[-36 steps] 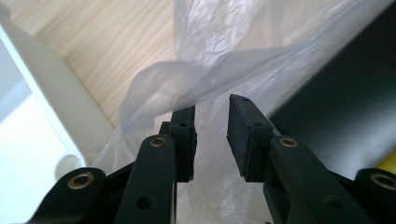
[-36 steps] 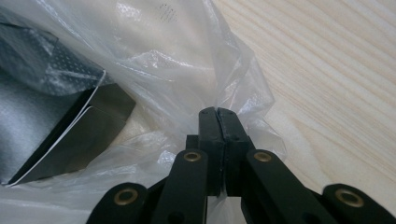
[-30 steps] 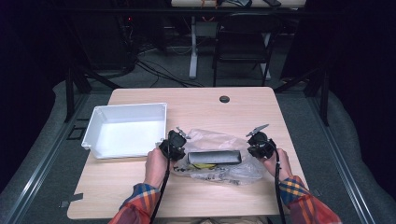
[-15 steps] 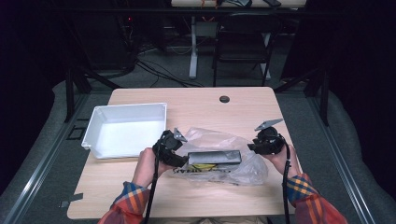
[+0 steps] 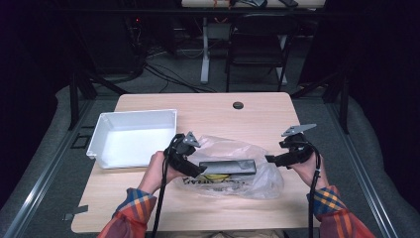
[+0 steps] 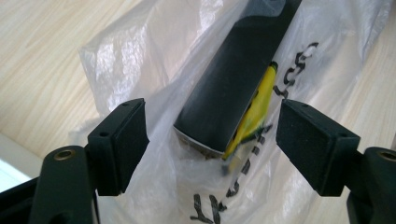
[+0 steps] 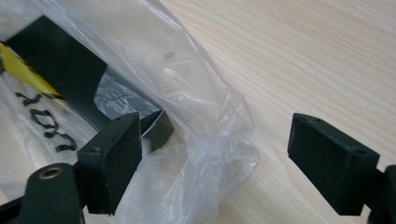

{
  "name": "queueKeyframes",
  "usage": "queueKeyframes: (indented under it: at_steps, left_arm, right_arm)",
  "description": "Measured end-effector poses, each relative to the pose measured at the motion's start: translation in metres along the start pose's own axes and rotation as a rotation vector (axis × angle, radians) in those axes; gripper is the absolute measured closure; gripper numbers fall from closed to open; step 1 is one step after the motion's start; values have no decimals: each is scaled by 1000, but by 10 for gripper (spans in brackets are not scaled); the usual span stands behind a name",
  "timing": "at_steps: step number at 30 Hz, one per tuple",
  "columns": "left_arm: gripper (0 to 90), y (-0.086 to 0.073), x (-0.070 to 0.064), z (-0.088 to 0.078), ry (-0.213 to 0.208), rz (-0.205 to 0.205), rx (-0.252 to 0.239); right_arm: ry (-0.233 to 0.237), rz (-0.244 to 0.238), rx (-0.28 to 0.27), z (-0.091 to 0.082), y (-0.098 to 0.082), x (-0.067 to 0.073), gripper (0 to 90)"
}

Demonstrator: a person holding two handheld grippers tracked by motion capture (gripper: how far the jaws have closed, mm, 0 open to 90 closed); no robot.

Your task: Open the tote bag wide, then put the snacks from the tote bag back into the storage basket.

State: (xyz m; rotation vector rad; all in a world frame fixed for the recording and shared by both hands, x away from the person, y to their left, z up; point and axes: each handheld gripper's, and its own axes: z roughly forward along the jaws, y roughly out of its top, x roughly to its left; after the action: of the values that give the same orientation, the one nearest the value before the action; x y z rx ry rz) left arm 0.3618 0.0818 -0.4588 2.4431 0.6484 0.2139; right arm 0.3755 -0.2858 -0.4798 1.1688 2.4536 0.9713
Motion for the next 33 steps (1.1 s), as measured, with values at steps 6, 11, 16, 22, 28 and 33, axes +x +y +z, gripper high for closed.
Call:
queueKeyframes:
  at_steps: [6,11,16,22,28,33]
  left_arm:
    - [251,9,0,17,-20,63,72]
    - [249,14,2,29,-47,88,97]
    - [259,18,3,38,-58,118,113]
    - [362,24,2,49,-71,194,137]
    - [435,30,-1,62,-110,249,172]
    - [431,32,-2,72,-140,272,192]
  right_arm:
    - [23,-7,-30,-14,1,2,174]
    - [15,-10,-8,-20,-4,-2,172]
    - [-22,-15,7,-23,-14,-7,170]
    - [-28,4,28,-22,-25,-15,174]
    - [-29,6,36,-21,-27,-17,177]
    - [-27,7,43,-19,-27,-17,178]
